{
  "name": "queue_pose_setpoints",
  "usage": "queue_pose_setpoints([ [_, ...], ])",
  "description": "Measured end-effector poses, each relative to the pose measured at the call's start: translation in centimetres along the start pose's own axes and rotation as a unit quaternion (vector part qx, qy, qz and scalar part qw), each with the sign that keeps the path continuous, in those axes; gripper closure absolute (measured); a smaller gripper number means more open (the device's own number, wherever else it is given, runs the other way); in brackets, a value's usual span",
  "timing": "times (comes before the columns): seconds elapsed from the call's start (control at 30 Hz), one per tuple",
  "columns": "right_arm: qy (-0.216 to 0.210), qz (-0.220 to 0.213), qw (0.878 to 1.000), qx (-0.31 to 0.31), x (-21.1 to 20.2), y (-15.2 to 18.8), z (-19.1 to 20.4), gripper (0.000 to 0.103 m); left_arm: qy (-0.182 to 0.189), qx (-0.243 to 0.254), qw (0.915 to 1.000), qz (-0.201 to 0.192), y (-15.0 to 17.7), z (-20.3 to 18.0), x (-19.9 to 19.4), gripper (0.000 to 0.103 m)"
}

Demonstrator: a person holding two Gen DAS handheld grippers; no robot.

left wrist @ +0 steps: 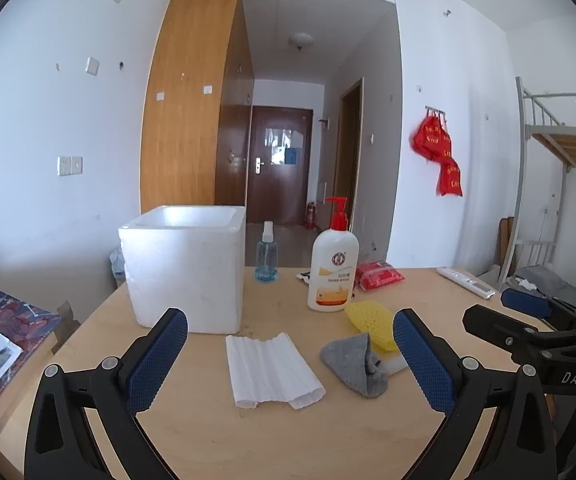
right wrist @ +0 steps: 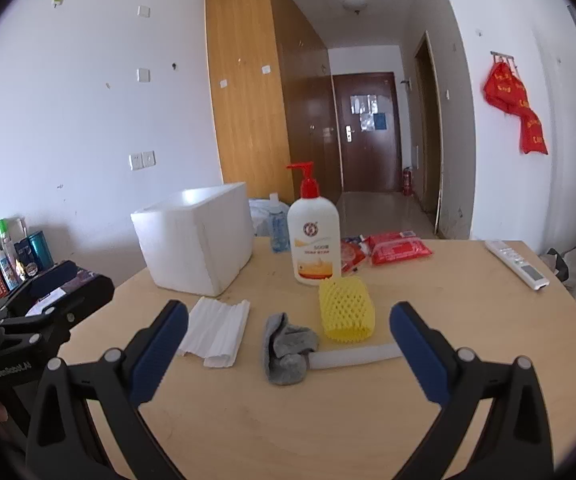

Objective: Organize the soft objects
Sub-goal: 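Move both grippers back from the foam box toward the white towel and grey sock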

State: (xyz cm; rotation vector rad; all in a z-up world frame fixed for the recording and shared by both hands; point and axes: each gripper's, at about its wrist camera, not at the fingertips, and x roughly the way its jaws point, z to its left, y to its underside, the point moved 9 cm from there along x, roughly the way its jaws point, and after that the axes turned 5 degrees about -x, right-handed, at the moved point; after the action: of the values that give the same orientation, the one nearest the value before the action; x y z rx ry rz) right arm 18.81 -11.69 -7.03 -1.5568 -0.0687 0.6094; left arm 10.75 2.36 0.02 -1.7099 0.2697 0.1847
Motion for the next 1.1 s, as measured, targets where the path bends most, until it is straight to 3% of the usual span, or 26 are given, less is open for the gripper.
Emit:
queue_pose_setpoints([
  [0.5,-0.009,0.044,0.999,0.01,3.3,1.0,-0.4,0.001,-0.008,-0.001,0.9985,0.054,2.0,1.0,4.0,0.0],
  [0.7,-0.028,0.091,0.995,0.014,5.8,2.2,0.0,0.001,-0.014,-0.008,0.9974,0.071,2.7,1.7,5.7,0.0],
  [1.1,-0.039,0.134,0.99,0.0,9.1,3.3,1.2,0.003,-0.042,-0.018,0.9922,0.116,4.4,4.0,9.1,0.0],
])
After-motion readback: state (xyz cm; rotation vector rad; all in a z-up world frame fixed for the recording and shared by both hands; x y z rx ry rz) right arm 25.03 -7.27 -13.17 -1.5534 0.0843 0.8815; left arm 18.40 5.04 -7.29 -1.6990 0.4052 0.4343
